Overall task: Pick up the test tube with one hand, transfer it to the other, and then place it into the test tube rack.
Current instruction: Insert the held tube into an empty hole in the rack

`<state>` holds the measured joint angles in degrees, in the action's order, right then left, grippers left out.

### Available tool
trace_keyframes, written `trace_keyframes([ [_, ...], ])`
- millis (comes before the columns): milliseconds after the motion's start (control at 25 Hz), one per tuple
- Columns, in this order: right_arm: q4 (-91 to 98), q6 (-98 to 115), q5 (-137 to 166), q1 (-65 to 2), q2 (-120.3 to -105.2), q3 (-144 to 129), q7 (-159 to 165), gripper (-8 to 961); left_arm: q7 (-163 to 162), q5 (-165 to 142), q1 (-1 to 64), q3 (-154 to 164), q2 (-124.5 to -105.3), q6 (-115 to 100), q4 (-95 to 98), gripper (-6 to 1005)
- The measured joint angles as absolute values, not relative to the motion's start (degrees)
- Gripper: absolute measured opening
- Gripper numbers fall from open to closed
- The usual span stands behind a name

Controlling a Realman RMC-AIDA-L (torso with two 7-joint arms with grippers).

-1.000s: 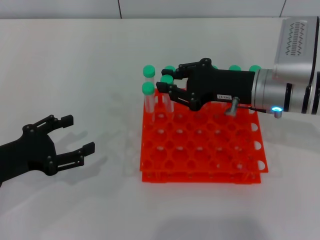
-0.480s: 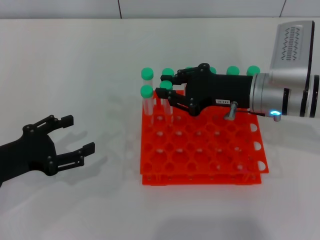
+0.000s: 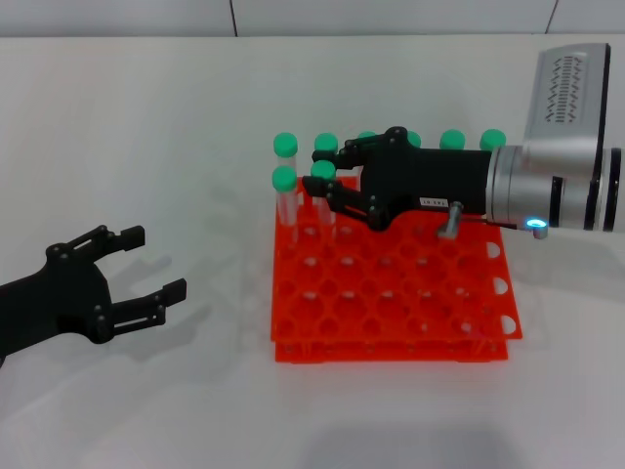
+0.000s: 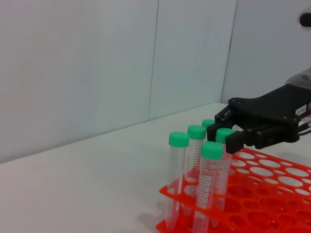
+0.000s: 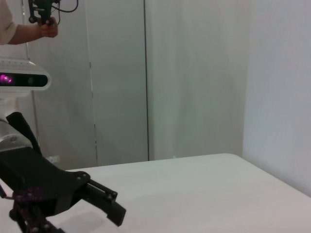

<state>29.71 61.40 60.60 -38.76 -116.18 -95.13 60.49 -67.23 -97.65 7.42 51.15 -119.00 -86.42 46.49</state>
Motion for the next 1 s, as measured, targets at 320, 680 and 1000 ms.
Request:
trace_keyframes([
  [320, 30.2, 61.9, 60.7, -38.6, -116.19, -95.4, 60.8, 398, -67.5, -97.7, 7.5, 51.2, -119.0, -86.4, 46.6, 894],
  [680, 31.2, 62.6, 60.6, -38.4, -115.9, -95.0, 61.1, 537, -67.5, -97.7, 7.5, 51.1, -119.0, -86.4, 46.8, 894],
  [1000, 36.7, 66.6, 61.9, -35.0, -114.3, -95.0, 63.7, 586, -67.7, -97.4, 7.6, 51.0, -118.58, -87.0, 47.0, 894],
])
